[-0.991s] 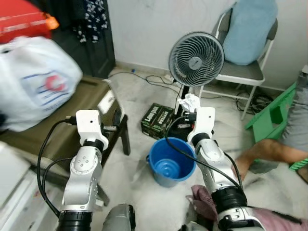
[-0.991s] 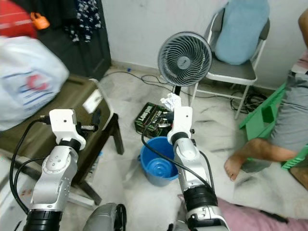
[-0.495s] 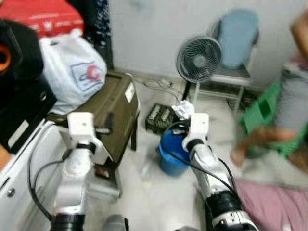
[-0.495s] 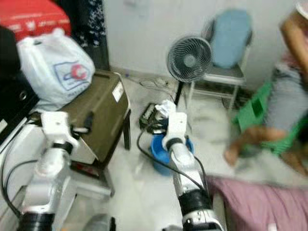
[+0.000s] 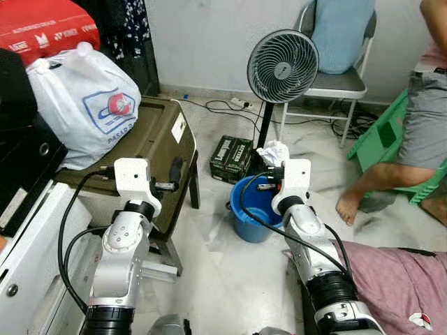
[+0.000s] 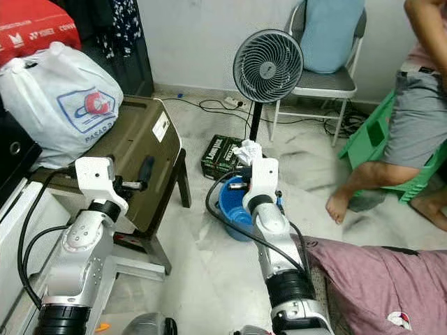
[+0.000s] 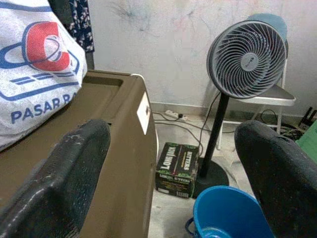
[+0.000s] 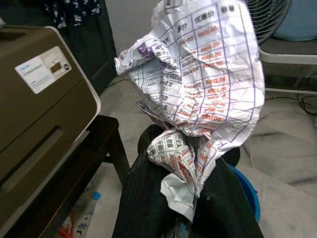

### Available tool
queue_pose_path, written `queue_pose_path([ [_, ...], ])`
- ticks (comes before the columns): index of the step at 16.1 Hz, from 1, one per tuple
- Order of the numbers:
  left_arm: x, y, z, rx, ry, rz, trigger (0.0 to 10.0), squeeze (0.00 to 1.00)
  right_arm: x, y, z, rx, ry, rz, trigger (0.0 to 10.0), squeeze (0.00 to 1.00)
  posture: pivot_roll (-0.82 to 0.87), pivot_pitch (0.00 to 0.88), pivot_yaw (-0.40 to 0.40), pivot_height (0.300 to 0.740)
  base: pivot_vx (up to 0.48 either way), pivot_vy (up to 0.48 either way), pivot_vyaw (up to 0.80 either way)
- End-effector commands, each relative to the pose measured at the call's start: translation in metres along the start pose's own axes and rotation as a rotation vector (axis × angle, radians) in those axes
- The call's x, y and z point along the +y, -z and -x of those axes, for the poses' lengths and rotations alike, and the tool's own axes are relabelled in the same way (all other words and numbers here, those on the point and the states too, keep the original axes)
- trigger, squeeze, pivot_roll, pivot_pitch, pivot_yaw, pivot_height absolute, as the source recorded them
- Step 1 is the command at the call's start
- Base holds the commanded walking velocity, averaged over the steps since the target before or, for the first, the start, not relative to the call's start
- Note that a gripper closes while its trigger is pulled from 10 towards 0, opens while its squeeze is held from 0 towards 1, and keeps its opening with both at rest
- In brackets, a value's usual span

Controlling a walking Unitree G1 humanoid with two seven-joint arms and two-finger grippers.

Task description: Clean up the room

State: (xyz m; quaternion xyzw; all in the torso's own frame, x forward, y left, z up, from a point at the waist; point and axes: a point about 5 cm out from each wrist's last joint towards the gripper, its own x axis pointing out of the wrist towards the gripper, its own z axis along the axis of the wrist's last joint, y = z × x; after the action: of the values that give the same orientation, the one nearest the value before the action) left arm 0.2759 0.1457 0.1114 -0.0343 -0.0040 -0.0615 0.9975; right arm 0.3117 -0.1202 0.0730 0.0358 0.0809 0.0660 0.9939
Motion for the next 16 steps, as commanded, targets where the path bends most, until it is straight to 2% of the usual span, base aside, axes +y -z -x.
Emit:
queue_pose_path([
  [1, 0.0012, -0.0029, -0.0009, -0.013, 0.002, -0.008, 10.0, 0.0, -0.0009, -0.0052, -0.0032, -0.009, 0.006, -0.007, 10.0, 0.0, 0.01, 0.0, -0.027, 0.74, 0.0, 0.0, -0.8],
  [5, 0.0004, -0.0028, -0.0008, -0.013, 0.011, -0.002, 10.0, 0.0, -0.0025, -0.0054, -0.0031, -0.01, 0.009, -0.007, 10.0, 0.0, 0.01, 0.0, -0.028, 0.74, 0.0, 0.0, -0.62],
  [16, -0.0022, -0.0046, 0.0022, -0.031, 0.056, 0.016, 10.0, 0.0, -0.0015, -0.0059, -0.0034, -0.013, 0.011, -0.008, 10.0, 0.0, 0.01, 0.0, -0.024, 0.74, 0.445, 0.0, 0.0],
])
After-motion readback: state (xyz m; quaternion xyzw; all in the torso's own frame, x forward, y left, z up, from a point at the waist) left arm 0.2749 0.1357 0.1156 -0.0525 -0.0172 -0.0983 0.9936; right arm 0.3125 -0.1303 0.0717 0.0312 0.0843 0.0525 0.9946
